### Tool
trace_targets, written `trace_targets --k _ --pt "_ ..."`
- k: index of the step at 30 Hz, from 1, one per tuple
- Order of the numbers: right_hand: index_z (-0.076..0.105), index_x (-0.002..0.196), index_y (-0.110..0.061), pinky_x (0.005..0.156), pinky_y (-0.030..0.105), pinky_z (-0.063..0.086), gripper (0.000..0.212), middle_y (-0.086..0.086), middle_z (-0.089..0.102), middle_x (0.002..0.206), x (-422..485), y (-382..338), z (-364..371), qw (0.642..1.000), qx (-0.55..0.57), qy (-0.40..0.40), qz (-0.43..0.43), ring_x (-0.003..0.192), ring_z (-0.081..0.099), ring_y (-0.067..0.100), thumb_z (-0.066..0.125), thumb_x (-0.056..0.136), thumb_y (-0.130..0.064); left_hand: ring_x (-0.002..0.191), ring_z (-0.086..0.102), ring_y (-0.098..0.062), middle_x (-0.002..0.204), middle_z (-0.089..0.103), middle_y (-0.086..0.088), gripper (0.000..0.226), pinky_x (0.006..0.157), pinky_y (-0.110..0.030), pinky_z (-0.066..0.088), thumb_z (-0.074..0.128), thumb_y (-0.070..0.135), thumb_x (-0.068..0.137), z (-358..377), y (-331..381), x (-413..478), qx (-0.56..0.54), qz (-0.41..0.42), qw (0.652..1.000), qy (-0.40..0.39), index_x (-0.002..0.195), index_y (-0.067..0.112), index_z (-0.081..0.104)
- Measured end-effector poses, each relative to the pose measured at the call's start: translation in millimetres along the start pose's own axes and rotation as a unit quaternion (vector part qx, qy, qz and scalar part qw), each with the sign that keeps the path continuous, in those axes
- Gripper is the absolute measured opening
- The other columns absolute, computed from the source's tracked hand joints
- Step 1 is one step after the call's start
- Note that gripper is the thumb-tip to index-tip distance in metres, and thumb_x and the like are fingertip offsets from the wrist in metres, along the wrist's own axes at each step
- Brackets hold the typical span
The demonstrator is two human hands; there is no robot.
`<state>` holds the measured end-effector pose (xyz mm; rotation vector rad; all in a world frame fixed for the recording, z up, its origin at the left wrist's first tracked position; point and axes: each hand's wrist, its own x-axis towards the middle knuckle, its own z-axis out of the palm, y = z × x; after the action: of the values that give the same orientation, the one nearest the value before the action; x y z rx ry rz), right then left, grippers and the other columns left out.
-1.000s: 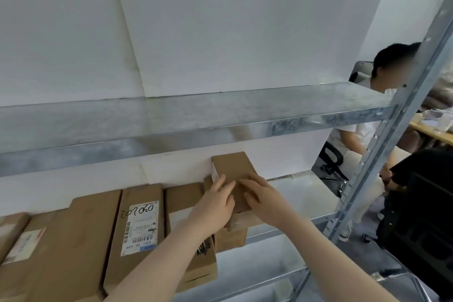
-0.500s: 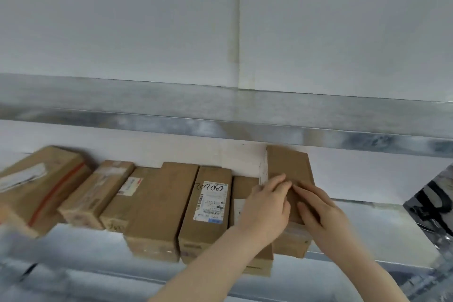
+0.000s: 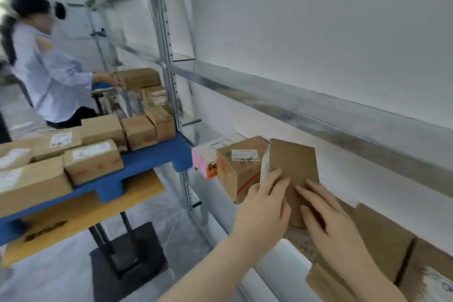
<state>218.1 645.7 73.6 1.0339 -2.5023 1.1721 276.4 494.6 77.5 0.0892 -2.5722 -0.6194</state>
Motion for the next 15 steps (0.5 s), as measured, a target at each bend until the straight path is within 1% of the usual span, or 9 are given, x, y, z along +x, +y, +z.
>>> trace_targets --k 2,3,6,8,12,13,15 --pt "0.054 0.127 -0.038 0.1 0.013 0.026 0.037 -0.023 0.034 0.142 33.8 -29.3 45.0 0.999 0.02 -0.027 -0.039 0.128 0.032 -0.006 0.054 0.092 -0.026 0.122 0.045 -0.028 0.155 0.024 0.002 0.046 0.1 -0.035 0.041 0.037 0.028 0.097 -31.9 -49.9 -2.7 0.019 -0.046 0.998 0.026 0.142 0.021 0.038" --pt "0.054 0.127 -0.038 0.101 0.013 0.025 0.036 -0.022 0.033 0.142 49.1 -44.4 66.8 0.997 0.029 -0.037 -0.054 0.127 0.03 -0.007 0.055 0.092 -0.026 0.123 0.045 -0.027 0.156 0.021 0.001 0.045 0.099 -0.035 0.043 0.036 0.028 0.097 -47.3 -74.1 -4.0 0.03 -0.066 0.997 0.036 0.142 0.021 0.038" --pt "0.056 0.129 -0.031 0.105 0.018 0.025 0.038 -0.015 0.029 0.146 91.5 -88.4 128.6 0.993 0.056 -0.069 -0.081 0.131 0.027 -0.003 0.057 0.092 -0.024 0.124 0.046 -0.024 0.158 0.015 0.0 0.044 0.099 -0.033 0.043 0.037 0.029 0.098 -91.0 -141.3 -8.7 0.051 -0.116 0.99 0.063 0.142 0.023 0.038" --pt "0.056 0.13 -0.03 0.106 0.021 0.026 0.038 -0.01 0.03 0.148 116.3 -116.8 166.9 0.99 0.066 -0.086 -0.095 0.132 0.029 0.001 0.057 0.092 -0.025 0.126 0.044 -0.021 0.158 0.011 0.001 0.044 0.101 -0.03 0.04 0.036 0.03 0.098 -117.5 -184.7 -12.7 0.065 -0.137 0.986 0.073 0.142 0.024 0.037" --pt "0.053 0.133 -0.028 0.107 0.021 0.027 0.038 -0.008 0.03 0.15 160.3 -160.4 238.8 0.979 0.101 -0.131 -0.119 0.134 0.032 0.006 0.053 0.094 -0.026 0.127 0.039 -0.021 0.159 0.007 0.007 0.046 0.104 -0.032 0.035 0.032 0.036 0.099 -155.3 -264.0 -15.9 0.082 -0.18 0.977 0.077 0.145 0.03 0.031" --pt "0.053 0.133 -0.028 0.106 0.018 0.027 0.038 -0.008 0.03 0.15 169.7 -167.4 255.0 0.977 0.104 -0.143 -0.123 0.133 0.033 0.005 0.052 0.095 -0.027 0.128 0.039 -0.022 0.159 0.007 0.008 0.047 0.104 -0.032 0.034 0.031 0.036 0.099 -160.3 -281.0 -15.2 0.087 -0.192 0.974 0.078 0.146 0.03 0.029" --pt "0.052 0.134 -0.029 0.096 0.001 0.023 0.038 -0.011 0.031 0.148 187.5 -175.9 286.0 0.973 0.101 -0.164 -0.131 0.125 0.033 -0.003 0.052 0.095 -0.028 0.131 0.036 -0.023 0.158 0.007 0.008 0.048 0.105 -0.033 0.033 0.03 0.037 0.099 -164.3 -312.8 -13.2 0.093 -0.221 0.968 0.078 0.146 0.03 0.028"
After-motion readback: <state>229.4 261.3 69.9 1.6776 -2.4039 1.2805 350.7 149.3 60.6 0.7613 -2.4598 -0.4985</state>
